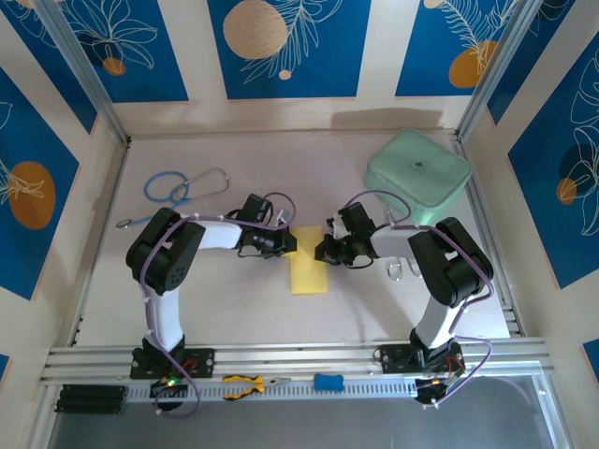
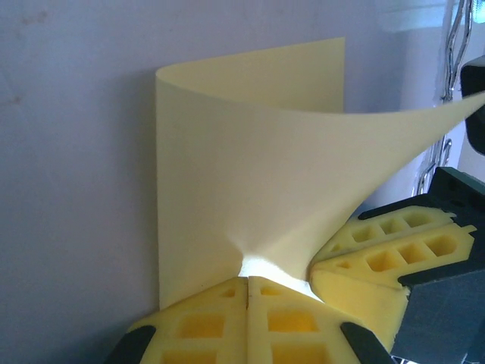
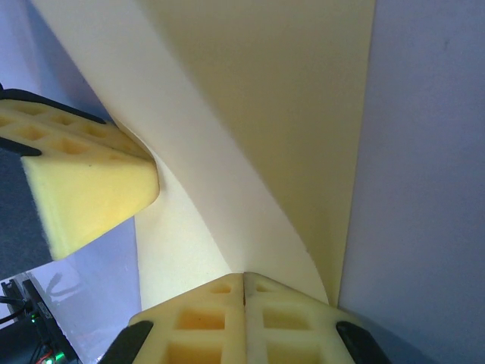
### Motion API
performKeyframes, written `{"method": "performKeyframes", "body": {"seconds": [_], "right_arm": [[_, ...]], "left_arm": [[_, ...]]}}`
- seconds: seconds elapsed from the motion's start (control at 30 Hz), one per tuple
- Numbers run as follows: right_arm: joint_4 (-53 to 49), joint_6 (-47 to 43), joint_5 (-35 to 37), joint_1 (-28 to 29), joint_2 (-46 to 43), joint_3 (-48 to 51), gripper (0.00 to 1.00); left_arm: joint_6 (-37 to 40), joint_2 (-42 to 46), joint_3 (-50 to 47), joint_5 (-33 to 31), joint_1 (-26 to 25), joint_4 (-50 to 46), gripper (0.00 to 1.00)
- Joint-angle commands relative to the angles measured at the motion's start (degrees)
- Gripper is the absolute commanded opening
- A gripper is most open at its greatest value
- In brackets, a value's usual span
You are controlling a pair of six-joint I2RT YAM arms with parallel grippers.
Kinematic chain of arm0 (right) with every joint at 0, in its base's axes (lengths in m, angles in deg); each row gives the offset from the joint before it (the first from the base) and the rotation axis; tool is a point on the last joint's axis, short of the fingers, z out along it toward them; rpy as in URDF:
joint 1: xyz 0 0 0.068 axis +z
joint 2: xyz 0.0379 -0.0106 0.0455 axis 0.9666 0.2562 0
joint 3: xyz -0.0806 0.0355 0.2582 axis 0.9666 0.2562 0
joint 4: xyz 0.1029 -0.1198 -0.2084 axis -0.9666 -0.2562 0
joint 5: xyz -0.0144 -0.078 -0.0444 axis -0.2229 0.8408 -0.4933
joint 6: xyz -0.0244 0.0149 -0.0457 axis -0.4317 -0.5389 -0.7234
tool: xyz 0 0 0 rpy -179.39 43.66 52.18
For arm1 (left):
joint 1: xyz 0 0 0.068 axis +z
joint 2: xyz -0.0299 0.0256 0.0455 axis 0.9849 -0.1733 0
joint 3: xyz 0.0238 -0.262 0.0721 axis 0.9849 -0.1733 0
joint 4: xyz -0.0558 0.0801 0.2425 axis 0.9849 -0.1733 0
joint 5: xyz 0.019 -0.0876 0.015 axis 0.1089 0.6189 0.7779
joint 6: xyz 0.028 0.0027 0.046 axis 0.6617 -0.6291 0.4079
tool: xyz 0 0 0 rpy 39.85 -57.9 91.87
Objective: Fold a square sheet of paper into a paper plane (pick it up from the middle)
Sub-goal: First fold the square sheet of paper in half at the center of the table.
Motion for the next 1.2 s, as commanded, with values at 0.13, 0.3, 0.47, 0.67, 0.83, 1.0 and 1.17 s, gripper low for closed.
{"method": "performKeyframes", "body": {"seconds": [0.13, 0.3, 0.47, 0.67, 0.83, 1.0, 1.17], "right_arm": [[-6.9, 0.1, 4.7, 0.3, 2.2, 2.4, 0.0], [-6.9, 0.1, 4.7, 0.3, 2.2, 2.5, 0.0], [-6.9, 0.1, 4.6, 0.3, 2.2, 2.5, 0.0], [-7.2, 0.0, 4.5, 0.3, 2.1, 2.4, 0.0], [-7.4, -0.1, 4.5, 0.4, 2.0, 2.6, 0.0], [-7.5, -0.1, 4.4, 0.3, 1.9, 2.7, 0.0], [-8.2, -0.4, 4.4, 0.3, 1.6, 2.3, 0.0]], "left_arm": [[0.0, -0.8, 2.0, 0.6, 1.0, 0.8, 0.06], [-0.7, 0.3, 1.6, 1.4, 1.0, 1.8, 0.07], [0.2, 0.2, 2.1, 1.0, 1.0, 1.7, 0.07], [1.2, -2.6, 3.5, -0.1, 1.2, 0.5, 0.06], [1.2, -3.2, 2.6, -3.2, 1.7, -2.1, 0.06], [2.3, -3.7, 2.7, -4.6, 2.1, -5.3, 0.05], [3.7, -3.2, 5.6, -2.0, 2.1, -6.4, 0.07]]}}
